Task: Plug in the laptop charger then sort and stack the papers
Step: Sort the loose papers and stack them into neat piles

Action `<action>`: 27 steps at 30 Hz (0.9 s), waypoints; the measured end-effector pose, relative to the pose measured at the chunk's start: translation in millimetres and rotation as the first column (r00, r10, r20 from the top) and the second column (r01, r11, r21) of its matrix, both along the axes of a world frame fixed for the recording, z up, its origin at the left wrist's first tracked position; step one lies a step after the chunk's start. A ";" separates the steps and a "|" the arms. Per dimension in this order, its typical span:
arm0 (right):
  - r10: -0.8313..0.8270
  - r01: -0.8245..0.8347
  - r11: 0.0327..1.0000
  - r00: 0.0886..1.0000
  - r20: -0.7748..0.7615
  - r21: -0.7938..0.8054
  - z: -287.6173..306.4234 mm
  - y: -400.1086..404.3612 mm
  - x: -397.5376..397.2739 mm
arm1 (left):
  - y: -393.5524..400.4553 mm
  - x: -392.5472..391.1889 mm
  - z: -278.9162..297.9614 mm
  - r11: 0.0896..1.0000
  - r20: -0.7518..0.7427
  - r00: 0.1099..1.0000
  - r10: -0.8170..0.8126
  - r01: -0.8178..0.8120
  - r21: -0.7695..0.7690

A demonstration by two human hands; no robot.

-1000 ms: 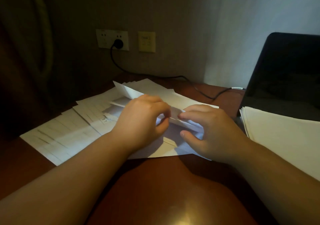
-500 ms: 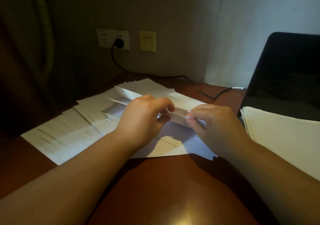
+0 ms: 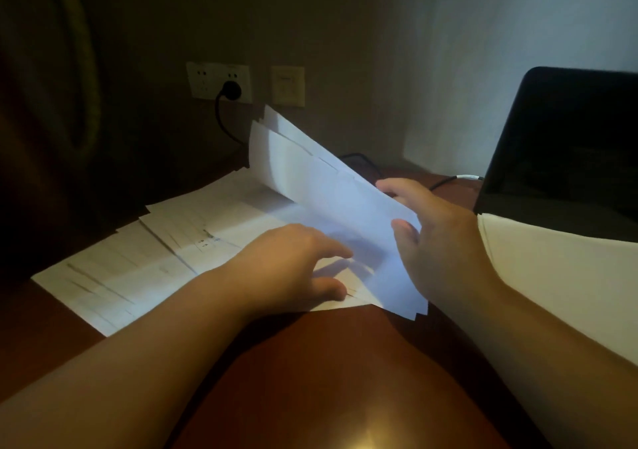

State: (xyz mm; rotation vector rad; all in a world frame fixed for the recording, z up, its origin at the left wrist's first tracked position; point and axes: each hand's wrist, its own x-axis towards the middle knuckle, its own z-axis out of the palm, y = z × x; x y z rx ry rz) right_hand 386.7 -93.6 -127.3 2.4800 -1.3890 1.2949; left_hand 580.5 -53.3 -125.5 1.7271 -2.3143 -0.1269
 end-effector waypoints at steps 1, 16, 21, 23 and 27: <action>0.024 -0.024 1.000 1.000 -0.006 -0.001 -0.1 -0.3 -0.1 | 0.4 -0.4 0.9 1.000 0.010 1.000 -0.009 0.009 0.004; 0.197 -0.200 0.980 0.973 -0.121 -0.015 -8.6 -7.0 -3.7 | -1.4 -1.2 -2.6 0.993 -0.035 0.995 -0.095 0.092 -0.076; 0.307 -0.304 0.952 0.933 -0.186 0.046 -2.0 3.6 -0.5 | -1.1 1.8 -1.0 0.975 -0.075 0.988 -0.136 0.120 -0.187; 0.303 -0.296 0.953 0.923 -0.236 0.065 0.6 9.2 1.5 | -2.5 5.5 -1.2 0.962 -0.086 0.988 -0.130 0.104 -0.253; 0.278 -0.252 0.961 0.879 -0.388 0.118 2.1 11.9 4.3 | -5.8 12.0 -0.3 0.920 -0.103 0.986 -0.133 0.084 -0.383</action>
